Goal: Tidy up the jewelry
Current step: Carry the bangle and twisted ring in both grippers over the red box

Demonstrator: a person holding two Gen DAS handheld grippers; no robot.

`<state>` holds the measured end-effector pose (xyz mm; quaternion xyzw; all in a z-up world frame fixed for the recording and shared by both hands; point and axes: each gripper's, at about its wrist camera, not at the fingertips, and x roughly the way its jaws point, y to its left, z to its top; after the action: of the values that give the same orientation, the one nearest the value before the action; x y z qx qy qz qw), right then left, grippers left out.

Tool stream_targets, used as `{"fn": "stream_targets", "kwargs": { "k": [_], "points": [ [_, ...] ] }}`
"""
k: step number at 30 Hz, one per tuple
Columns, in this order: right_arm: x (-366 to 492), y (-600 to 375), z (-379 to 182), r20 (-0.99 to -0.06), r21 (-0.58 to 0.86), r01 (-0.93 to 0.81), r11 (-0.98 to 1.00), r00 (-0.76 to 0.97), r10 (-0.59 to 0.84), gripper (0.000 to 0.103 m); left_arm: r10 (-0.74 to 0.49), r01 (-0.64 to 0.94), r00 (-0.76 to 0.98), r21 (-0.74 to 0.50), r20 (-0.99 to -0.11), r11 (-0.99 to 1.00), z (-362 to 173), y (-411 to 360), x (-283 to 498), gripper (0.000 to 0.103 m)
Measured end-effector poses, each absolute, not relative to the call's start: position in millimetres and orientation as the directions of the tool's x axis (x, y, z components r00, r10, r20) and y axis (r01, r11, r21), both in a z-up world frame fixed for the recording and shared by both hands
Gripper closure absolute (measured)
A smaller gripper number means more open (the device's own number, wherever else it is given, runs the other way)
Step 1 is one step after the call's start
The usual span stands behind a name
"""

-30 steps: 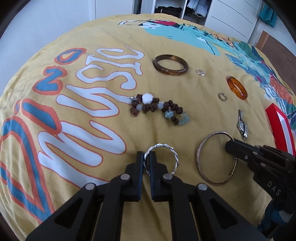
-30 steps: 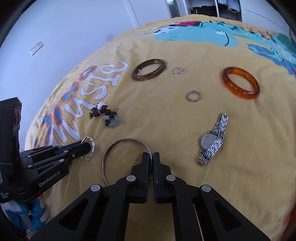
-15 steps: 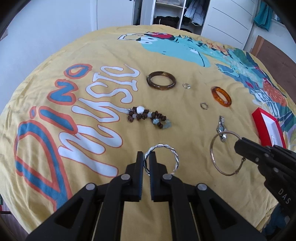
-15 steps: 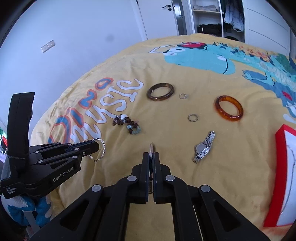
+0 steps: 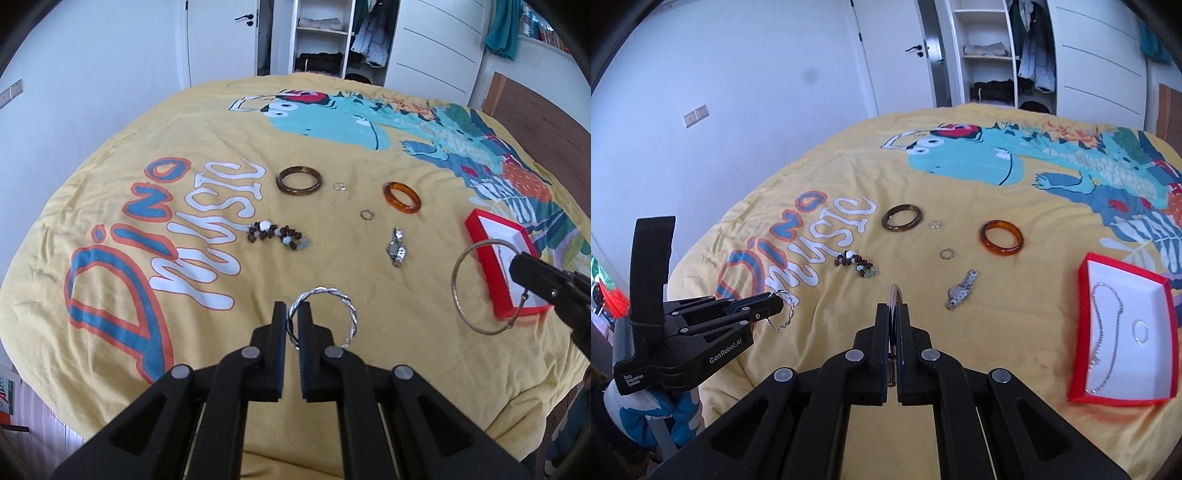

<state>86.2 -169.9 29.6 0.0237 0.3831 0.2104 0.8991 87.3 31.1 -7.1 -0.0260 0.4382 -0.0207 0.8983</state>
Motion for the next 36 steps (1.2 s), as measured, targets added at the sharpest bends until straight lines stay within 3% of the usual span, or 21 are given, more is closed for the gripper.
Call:
{"fn": "stream_targets", "kwargs": {
  "k": [20, 36],
  "points": [
    [35, -308, 77, -0.599, 0.200, -0.202, 0.959, 0.749, 0.283, 0.100, -0.180, 0.202, 0.663, -0.057, -0.726, 0.978, 62, -82, 61, 0.098],
    [84, -432, 47, -0.676, 0.196, -0.013, 0.980, 0.723, 0.145, 0.100, -0.322, 0.423, 0.569, -0.067, -0.757, 0.904, 46, -232, 130, 0.098]
  ]
}}
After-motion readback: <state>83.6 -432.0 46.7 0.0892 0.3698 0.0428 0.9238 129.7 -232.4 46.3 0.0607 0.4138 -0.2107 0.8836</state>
